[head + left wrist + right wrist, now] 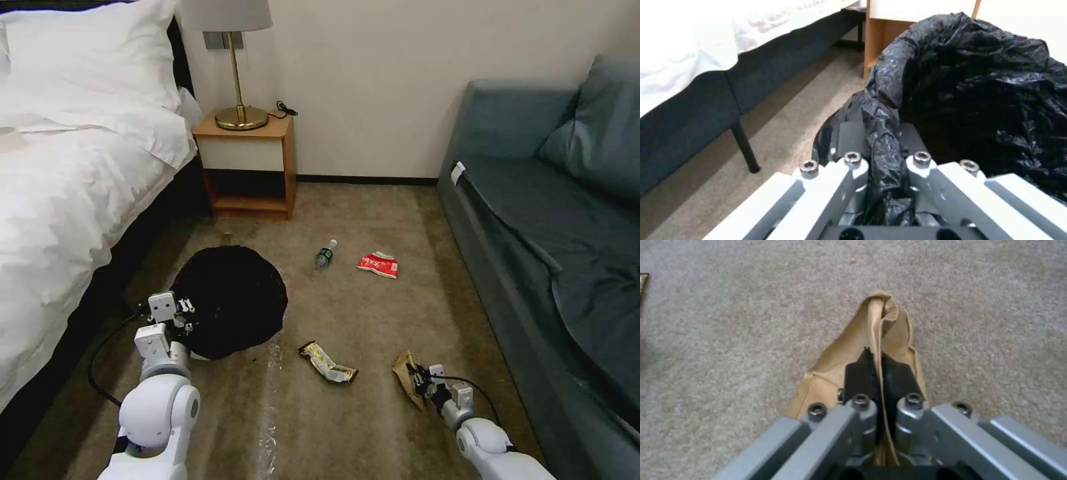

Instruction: Pick up the trash bin, then pick up the garbage on the floor and place it into the trash bin.

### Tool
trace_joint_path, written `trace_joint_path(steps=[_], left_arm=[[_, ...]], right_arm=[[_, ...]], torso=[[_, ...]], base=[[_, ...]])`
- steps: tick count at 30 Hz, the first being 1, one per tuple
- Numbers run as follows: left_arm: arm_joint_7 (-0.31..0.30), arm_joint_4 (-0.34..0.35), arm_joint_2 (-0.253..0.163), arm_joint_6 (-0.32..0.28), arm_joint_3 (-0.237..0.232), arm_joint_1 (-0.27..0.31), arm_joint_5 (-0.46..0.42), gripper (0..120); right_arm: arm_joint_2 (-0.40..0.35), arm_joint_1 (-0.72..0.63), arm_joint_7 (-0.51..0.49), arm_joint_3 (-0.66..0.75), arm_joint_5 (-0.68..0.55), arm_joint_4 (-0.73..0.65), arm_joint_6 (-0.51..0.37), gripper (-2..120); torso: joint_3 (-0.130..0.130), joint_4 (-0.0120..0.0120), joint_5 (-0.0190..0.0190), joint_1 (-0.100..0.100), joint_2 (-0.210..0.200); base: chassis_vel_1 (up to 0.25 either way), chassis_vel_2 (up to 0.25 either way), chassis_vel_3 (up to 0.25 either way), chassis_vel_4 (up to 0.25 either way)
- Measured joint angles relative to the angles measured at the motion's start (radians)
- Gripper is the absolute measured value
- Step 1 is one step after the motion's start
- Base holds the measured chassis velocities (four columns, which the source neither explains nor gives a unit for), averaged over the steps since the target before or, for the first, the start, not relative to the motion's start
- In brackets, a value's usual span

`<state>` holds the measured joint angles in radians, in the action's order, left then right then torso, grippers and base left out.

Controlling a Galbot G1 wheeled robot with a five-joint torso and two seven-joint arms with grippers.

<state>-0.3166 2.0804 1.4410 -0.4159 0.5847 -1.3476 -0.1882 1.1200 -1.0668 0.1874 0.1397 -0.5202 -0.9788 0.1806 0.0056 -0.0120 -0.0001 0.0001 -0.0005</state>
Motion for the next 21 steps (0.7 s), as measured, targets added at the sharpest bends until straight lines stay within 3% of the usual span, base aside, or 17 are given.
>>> trace_joint_path(steps=[16, 21], left_arm=[[-0.002, -0.004, 0.003, 0.0, -0.001, -0.004, -0.002, 4], [-0.003, -0.024, 0.013, 0.005, -0.013, -0.002, -0.003, 4]], right_arm=[[-0.007, 0.003, -0.02, 0.014, 0.003, -0.014, 0.005, 0], [-0.008, 0.006, -0.045, 0.013, -0.01, -0.078, 0.014, 0]], torso=[[0.0, 0.0, 0.0, 0.0, 0.0], [0.0, 0.0, -0.0001, 0.0, 0.0]], base=[[0.0, 0.0, 0.0, 0.0], [0.0, 0.0, 0.0, 0.0]])
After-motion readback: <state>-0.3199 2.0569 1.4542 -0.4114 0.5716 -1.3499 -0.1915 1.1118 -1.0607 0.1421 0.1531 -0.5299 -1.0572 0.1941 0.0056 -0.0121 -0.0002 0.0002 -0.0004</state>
